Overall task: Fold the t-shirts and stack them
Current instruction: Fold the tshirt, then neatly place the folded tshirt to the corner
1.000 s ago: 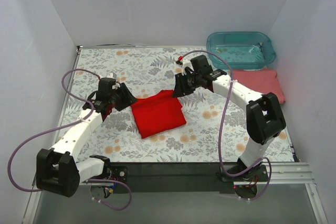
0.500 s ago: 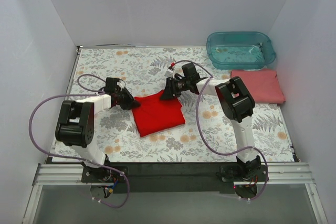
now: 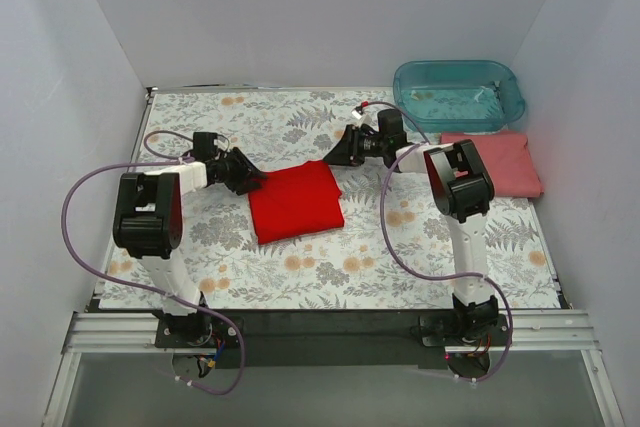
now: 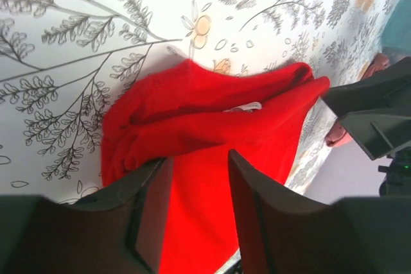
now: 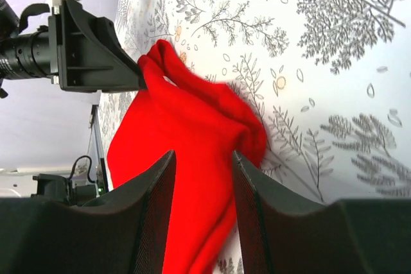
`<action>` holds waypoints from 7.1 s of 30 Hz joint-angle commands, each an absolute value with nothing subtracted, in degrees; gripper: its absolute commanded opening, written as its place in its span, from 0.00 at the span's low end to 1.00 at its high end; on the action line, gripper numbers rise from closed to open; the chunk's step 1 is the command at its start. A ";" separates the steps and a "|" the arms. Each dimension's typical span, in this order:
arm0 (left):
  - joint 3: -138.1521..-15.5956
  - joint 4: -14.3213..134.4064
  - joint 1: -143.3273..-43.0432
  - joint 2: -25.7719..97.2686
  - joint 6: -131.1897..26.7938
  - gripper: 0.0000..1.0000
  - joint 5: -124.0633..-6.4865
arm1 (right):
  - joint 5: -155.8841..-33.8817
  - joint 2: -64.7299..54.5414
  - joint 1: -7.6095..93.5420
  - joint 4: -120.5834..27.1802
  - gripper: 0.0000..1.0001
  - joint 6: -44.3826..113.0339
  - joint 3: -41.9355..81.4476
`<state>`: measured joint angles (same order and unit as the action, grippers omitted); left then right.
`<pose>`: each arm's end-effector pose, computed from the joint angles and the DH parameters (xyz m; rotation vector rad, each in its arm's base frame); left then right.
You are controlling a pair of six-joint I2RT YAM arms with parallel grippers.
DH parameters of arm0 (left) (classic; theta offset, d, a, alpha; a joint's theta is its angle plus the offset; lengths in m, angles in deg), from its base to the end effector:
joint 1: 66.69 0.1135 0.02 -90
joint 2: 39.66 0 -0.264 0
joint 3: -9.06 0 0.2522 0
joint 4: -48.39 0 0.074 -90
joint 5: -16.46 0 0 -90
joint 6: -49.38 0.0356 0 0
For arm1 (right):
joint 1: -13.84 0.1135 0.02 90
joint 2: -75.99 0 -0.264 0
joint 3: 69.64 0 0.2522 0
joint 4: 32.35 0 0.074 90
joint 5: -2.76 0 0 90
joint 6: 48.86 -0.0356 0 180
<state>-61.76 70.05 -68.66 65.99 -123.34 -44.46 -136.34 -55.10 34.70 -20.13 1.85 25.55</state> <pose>0.3555 -0.0295 0.1360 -1.6664 2.3011 -1.1174 0.4454 0.1985 0.1255 -0.2779 2.1387 1.4935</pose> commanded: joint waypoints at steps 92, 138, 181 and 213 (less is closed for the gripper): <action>-55.85 84.82 -99.63 36.18 -104.87 0.49 -72.39 | -118.18 -42.51 35.11 -21.84 0.48 -0.43 16.11; -77.75 90.63 -128.03 65.73 -90.36 0.00 -94.55 | -119.23 -7.50 24.90 -41.73 0.95 10.83 -14.75; -71.94 83.86 -127.95 53.15 -99.24 0.00 -89.01 | -115.81 -29.57 44.34 -48.74 0.01 18.64 5.03; -71.32 82.62 -127.95 55.00 -102.58 0.00 -87.42 | -124.24 -25.16 38.98 -30.38 0.80 -8.95 -11.50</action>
<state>-70.66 83.97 -127.57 56.46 -102.09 -87.78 -123.29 -22.84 38.29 -34.90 -5.91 -12.57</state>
